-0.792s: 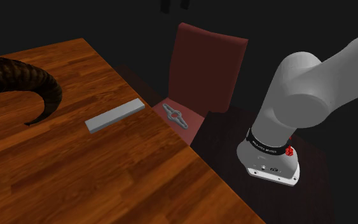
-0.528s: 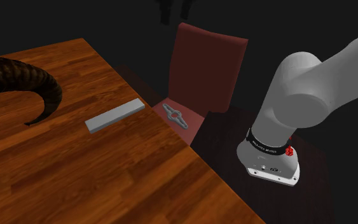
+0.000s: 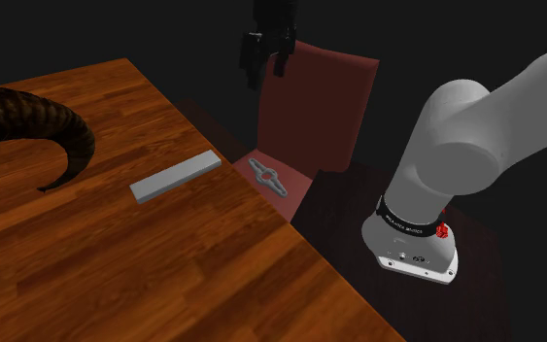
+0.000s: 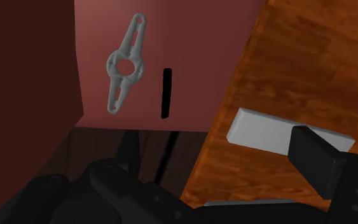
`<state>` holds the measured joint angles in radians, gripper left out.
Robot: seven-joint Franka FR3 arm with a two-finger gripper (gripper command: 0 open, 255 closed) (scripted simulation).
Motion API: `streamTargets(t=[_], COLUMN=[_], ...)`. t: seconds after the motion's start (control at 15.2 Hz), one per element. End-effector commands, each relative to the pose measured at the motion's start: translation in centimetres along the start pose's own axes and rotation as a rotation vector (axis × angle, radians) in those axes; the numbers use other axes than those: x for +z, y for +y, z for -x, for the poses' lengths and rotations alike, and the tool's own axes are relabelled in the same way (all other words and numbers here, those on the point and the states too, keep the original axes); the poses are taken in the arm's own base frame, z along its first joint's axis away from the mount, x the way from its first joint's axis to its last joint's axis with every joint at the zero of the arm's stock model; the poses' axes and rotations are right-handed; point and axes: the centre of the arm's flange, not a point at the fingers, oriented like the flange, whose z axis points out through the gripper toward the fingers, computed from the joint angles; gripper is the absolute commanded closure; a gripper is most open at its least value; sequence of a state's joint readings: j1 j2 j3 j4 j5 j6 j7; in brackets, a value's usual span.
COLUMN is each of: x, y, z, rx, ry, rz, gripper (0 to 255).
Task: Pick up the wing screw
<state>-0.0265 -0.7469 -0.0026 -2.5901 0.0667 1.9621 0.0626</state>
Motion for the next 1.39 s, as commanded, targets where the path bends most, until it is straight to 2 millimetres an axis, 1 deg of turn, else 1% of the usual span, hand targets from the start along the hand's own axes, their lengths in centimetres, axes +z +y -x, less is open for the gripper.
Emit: streamTargets(t=[0.0, 0.66, 1.32], x=[2.7, 15.5, 28.2], y=[0.4, 3.3, 6.6], z=[-0.1, -0.4, -0.2], rx=[0.008, 0.046, 0.085], ry=[-0.006, -0.043, -0.080], rz=[0.006, 0.035, 0.065], gripper=[0, 0, 0])
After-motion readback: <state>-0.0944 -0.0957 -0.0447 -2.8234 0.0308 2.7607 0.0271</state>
